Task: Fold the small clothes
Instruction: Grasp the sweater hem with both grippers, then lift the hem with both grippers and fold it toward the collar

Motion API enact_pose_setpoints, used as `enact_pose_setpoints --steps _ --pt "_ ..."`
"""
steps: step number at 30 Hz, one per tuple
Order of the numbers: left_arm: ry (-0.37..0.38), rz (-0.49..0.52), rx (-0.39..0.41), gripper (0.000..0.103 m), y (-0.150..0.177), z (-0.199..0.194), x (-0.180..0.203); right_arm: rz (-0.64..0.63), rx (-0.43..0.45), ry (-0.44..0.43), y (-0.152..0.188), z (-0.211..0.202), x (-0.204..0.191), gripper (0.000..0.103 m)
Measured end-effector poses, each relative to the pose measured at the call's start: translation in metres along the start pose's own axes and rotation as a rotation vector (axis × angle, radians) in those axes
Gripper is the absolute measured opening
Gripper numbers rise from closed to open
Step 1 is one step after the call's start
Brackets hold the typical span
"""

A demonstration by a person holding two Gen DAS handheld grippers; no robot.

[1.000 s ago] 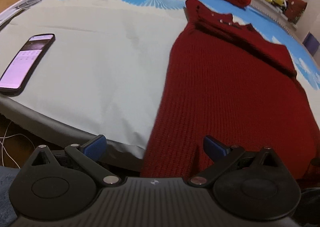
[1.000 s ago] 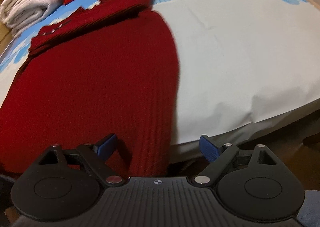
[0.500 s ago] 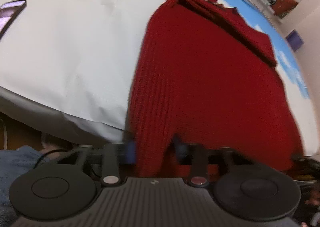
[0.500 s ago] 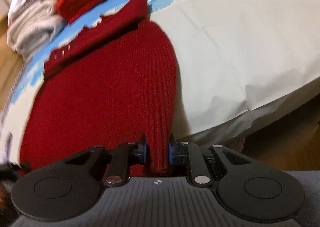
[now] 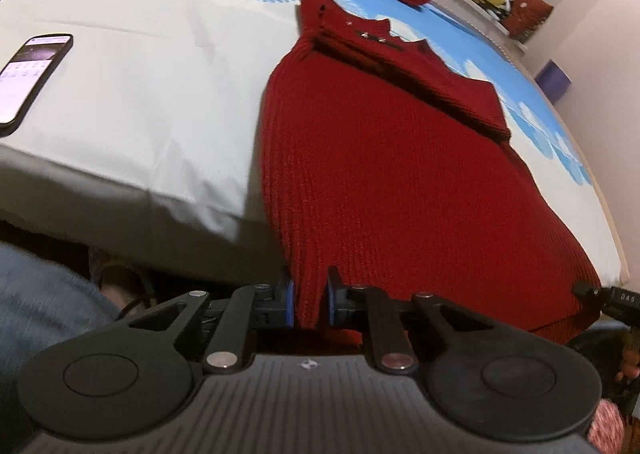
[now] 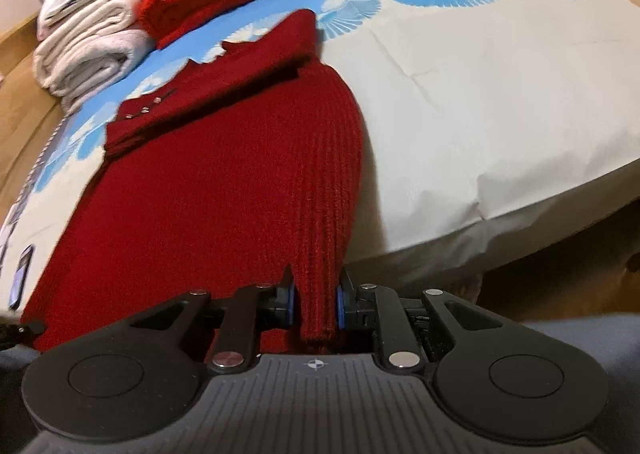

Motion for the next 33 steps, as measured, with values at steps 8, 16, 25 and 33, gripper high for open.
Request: enact_pose_setpoints --steps 8,16,25,33 --pt "0.11 -0.024 0.055 0.015 -0.028 -0.058 0.018 0.062 0.039 -0.151 -0.025 -0.049 -0.007 0.018" --pt "0.037 -0.001 0.174 0.008 -0.214 -0.029 0.051 0.089 0.12 -0.164 -0.196 0.005 -0.041 0.018" --pt "-0.328 -0.296 0.421 0.09 -0.398 0.048 0.026 0.415 0.188 0.032 -0.324 0.145 -0.008 0.077" --pt "-0.201 -0.304 0.278 0.096 -0.308 0.068 0.01 0.438 0.121 0.011 -0.253 0.135 0.007 0.083"
Point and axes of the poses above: each gripper's, at about its wrist camera, not at the fingertips, and z roughly the way its jaws point, x to its right, y to its underside, the point moved 5 cm from there along z, roughly the way its jaws point, and after that the axes turned 8 degrees about -x, right-handed, at the moved point
